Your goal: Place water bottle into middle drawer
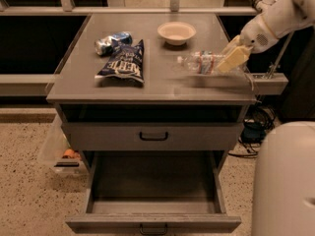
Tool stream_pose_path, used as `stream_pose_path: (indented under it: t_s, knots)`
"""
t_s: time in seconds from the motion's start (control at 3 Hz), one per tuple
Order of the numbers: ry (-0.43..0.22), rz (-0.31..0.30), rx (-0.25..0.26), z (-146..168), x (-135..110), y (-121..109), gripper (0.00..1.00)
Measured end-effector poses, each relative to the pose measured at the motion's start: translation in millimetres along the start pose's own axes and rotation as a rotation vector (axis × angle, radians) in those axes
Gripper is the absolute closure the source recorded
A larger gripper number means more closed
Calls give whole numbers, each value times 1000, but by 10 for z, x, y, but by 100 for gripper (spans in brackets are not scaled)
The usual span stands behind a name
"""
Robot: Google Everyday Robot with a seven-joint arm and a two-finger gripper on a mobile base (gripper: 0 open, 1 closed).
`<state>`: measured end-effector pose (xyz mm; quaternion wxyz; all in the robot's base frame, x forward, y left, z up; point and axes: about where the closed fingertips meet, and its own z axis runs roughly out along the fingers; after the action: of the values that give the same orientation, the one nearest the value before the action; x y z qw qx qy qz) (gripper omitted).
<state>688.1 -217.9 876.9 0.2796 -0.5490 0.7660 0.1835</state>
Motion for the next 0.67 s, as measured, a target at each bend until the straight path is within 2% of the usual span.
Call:
stream_pose_path:
  t_s: [0.33,0.67]
  knots:
    - [-43,58,71,-616,-80,370,100]
    - [-134,118,101,-1008,-154,874,100]
